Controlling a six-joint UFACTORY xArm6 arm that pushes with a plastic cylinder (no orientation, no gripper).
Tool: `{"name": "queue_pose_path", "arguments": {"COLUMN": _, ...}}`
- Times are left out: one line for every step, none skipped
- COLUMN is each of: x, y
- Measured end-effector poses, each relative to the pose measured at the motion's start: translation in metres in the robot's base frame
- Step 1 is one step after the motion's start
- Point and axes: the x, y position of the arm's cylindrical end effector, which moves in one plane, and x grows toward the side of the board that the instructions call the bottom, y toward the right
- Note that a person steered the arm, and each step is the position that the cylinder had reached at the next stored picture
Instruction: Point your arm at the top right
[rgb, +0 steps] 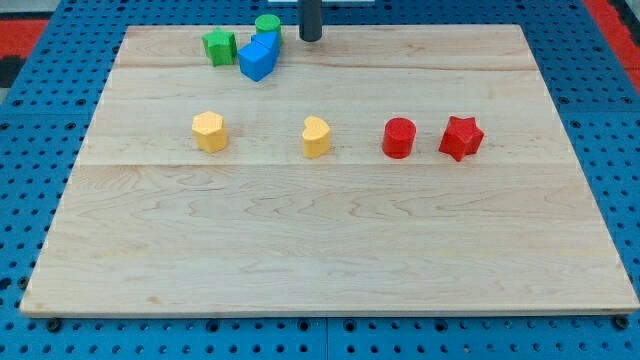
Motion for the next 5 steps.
{"name": "queue_pose_path", "arguments": {"x": -0.002, "y": -0.018}}
{"name": "queue_pose_path", "arguments": {"x": -0.001, "y": -0.049}}
{"name": "queue_pose_path", "arguments": {"x": 0.009, "y": -0.083}}
{"name": "queue_pose_path", "arguments": {"x": 0.014, "y": -0.021}}
{"name": "queue_pose_path", "arguments": {"x": 0.014, "y": 0.093}}
